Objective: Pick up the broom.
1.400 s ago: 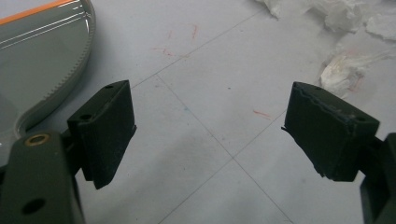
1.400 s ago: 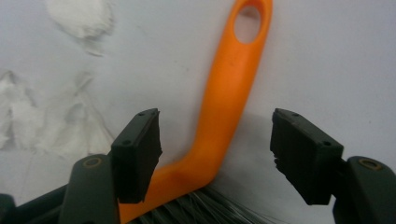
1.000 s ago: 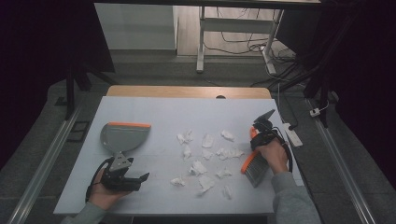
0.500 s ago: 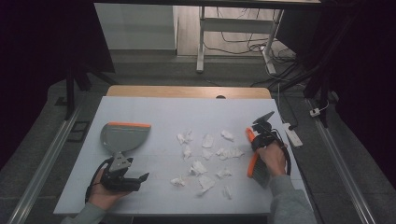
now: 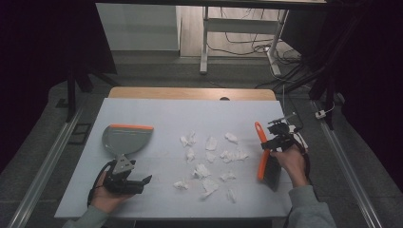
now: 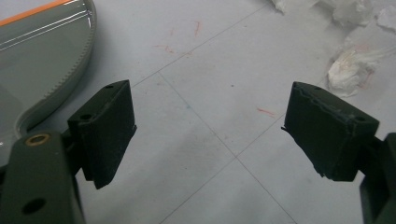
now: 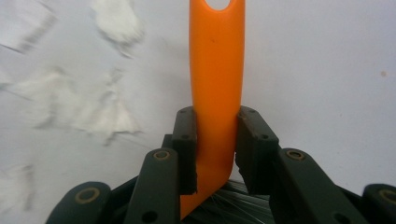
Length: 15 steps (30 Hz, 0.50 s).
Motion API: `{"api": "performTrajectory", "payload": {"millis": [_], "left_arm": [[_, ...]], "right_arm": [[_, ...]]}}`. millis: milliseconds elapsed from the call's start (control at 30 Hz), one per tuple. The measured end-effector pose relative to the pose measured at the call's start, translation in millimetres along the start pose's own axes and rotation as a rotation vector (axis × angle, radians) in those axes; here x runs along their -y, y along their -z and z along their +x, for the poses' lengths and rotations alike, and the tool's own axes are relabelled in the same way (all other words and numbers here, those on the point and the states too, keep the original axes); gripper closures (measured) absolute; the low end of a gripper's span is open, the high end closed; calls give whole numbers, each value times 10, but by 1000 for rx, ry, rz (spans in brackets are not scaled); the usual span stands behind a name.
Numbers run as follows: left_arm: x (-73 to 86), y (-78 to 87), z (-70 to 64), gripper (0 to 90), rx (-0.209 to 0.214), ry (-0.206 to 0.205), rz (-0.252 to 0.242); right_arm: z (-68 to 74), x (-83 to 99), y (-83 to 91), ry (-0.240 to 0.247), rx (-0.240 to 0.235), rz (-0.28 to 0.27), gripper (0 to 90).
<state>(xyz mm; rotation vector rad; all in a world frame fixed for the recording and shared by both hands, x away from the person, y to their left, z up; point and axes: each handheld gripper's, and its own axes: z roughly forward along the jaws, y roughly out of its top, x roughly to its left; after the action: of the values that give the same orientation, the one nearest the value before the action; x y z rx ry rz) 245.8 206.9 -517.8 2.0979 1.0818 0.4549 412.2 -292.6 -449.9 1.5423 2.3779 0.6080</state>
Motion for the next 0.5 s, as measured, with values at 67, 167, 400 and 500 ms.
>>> {"api": "performTrajectory", "payload": {"millis": [67,167,400,500], "left_arm": [[-2,-7,4,173,3,5,-1],[-4,-20,8,173,5,7,3],[-8,-41,3,173,3,5,6],[-10,-49,2,173,2,6,8]], "right_arm": [[-24,31,97,0,-23,-48,714],[-42,81,236,-14,-60,-135,715],[-8,151,475,5,-113,-329,714],[22,158,535,8,-127,-396,714]]}}
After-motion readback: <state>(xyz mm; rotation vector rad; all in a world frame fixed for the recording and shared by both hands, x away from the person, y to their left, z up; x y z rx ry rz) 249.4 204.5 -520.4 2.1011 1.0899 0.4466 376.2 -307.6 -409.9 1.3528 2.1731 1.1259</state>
